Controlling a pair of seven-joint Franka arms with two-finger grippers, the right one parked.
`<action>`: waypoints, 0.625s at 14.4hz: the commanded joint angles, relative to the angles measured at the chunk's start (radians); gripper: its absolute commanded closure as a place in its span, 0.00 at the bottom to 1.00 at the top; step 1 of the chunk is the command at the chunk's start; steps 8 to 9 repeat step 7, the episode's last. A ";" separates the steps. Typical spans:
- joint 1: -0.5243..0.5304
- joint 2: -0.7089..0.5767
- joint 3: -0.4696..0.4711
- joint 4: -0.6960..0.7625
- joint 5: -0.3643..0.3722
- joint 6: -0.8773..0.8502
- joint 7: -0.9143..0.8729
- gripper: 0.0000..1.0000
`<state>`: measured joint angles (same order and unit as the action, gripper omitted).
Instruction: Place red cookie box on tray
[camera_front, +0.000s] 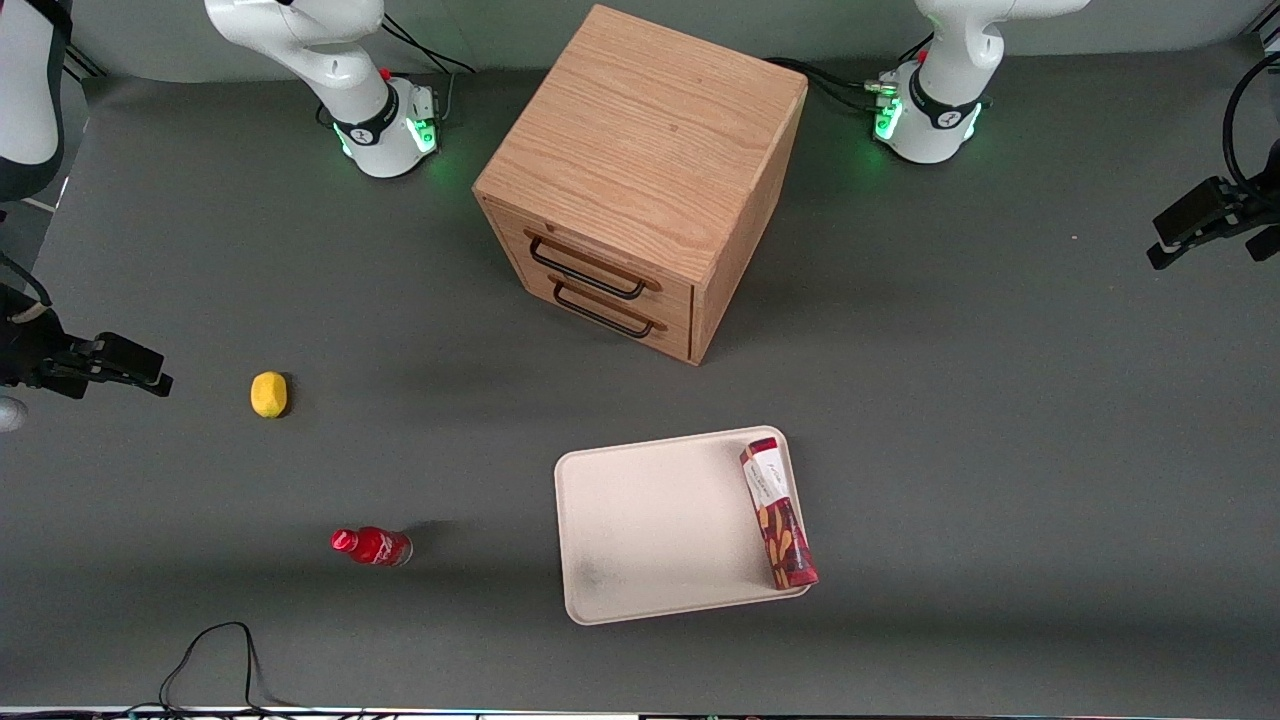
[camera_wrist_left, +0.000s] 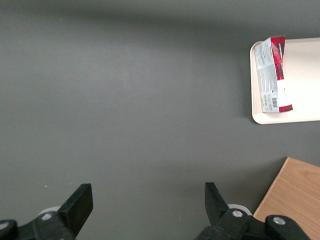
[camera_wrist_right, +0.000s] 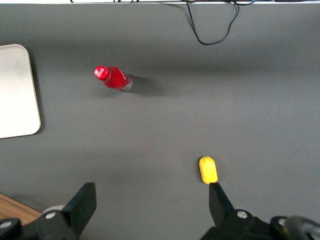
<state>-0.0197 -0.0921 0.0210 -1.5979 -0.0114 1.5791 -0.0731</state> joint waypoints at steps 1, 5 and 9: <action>-0.031 0.015 0.014 0.039 -0.002 -0.042 -0.014 0.00; -0.037 0.026 0.025 0.038 0.004 -0.044 -0.007 0.00; -0.032 0.026 0.023 0.038 0.004 -0.044 -0.007 0.00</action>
